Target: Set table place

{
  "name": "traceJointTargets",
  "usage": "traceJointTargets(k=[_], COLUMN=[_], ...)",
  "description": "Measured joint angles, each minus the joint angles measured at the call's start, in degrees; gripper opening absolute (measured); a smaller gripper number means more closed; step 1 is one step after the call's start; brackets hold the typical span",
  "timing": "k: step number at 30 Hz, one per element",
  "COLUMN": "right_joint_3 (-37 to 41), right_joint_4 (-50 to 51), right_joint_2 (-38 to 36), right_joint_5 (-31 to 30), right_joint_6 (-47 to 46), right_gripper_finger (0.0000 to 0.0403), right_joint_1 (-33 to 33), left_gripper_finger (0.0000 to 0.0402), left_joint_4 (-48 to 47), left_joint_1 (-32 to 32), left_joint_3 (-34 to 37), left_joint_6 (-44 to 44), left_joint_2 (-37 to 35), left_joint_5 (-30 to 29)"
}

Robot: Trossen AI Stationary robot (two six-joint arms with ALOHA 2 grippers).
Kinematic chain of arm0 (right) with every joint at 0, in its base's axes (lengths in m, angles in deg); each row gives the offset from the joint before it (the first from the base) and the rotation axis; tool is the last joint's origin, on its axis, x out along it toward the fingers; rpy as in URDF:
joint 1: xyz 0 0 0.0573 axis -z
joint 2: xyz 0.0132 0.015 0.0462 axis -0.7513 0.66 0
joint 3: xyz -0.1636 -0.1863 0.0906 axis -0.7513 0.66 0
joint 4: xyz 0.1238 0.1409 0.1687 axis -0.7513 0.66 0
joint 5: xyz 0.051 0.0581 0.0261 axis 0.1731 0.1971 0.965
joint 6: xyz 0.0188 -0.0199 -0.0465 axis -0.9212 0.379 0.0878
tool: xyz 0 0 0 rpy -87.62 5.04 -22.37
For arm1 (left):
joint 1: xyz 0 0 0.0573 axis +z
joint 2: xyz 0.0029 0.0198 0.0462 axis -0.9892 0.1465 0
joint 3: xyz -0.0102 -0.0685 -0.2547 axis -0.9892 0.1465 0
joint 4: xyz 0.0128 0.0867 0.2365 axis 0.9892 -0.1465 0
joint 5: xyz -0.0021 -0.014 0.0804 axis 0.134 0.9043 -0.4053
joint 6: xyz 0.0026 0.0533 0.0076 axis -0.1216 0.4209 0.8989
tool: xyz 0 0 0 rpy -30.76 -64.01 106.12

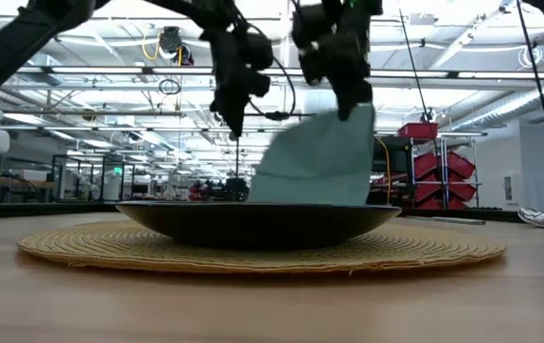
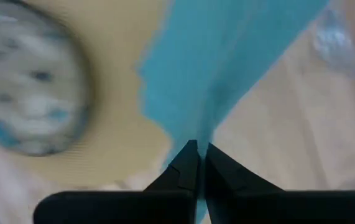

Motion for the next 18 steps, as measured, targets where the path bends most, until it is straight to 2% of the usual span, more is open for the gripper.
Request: traceJointTargets(k=[6, 14, 18], right_joint_3=[3.95, 8.02, 8.56], right_joint_4=[-4.39, -11.80, -15.09], right_joint_2=[-0.07, -0.07, 0.77], right_joint_5=[-1.14, 2.91, 4.87], right_joint_6=[1.61, 2.03, 1.65], right_gripper_finger=[0.0000, 0.0000, 0.0000], right_joint_1=[3.21, 3.17, 1.03], left_gripper_finger=[0.0000, 0.0000, 0.0000], left_joint_4=[3.15, 4.90, 4.26], left_joint_1=[2.37, 6.21, 8.81], left_joint_3=[0.00, -0.02, -0.02], left_joint_6=[2.66, 3.20, 3.48], left_joint_2=[2.86, 3.19, 3.18], left_joint_5=[0.05, 1.65, 1.63])
